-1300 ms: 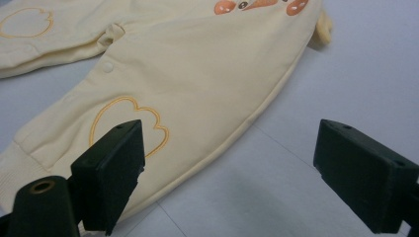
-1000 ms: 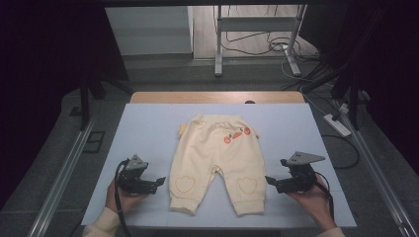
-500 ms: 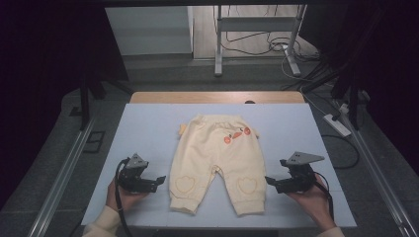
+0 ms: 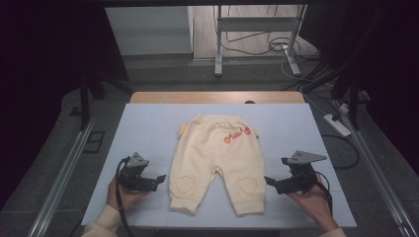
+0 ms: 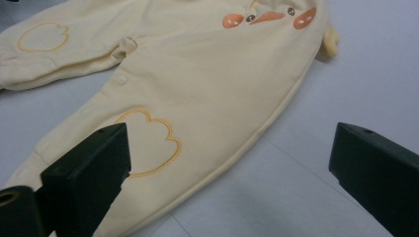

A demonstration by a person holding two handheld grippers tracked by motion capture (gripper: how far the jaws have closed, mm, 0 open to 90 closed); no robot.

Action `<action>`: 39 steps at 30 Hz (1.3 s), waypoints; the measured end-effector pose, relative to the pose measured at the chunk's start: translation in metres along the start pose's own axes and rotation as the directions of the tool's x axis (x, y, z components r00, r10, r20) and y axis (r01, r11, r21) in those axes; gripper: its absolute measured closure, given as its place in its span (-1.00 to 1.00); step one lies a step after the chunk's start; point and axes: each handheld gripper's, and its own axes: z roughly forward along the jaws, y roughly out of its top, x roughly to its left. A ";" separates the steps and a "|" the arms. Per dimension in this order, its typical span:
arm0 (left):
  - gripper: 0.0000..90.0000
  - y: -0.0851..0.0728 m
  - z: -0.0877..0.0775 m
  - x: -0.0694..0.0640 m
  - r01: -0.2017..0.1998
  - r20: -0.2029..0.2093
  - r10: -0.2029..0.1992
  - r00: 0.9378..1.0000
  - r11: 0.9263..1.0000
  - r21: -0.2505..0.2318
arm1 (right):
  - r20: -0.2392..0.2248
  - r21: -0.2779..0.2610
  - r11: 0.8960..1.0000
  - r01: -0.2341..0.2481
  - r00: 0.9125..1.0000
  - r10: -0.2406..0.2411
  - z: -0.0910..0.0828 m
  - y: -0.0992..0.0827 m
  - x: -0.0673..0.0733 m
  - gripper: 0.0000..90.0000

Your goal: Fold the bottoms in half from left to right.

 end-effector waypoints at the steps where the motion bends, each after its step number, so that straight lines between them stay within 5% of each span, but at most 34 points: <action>1: -0.76 0.000 0.000 0.000 0.003 0.002 -0.003 1.000 1.000 -0.004 | 0.004 -0.005 1.000 0.000 1.000 0.000 0.000 0.001 0.001 -0.96; 9: -0.76 -0.001 -0.003 0.002 0.002 -0.001 -0.002 1.000 1.000 -0.011 | 0.018 0.020 1.000 0.003 1.000 -0.004 0.008 0.009 0.009 -0.94; 39: -0.77 0.004 0.005 0.002 -0.006 0.015 0.006 1.000 1.000 0.005 | -0.099 0.027 0.997 0.070 0.993 -0.067 0.044 0.031 0.043 -0.88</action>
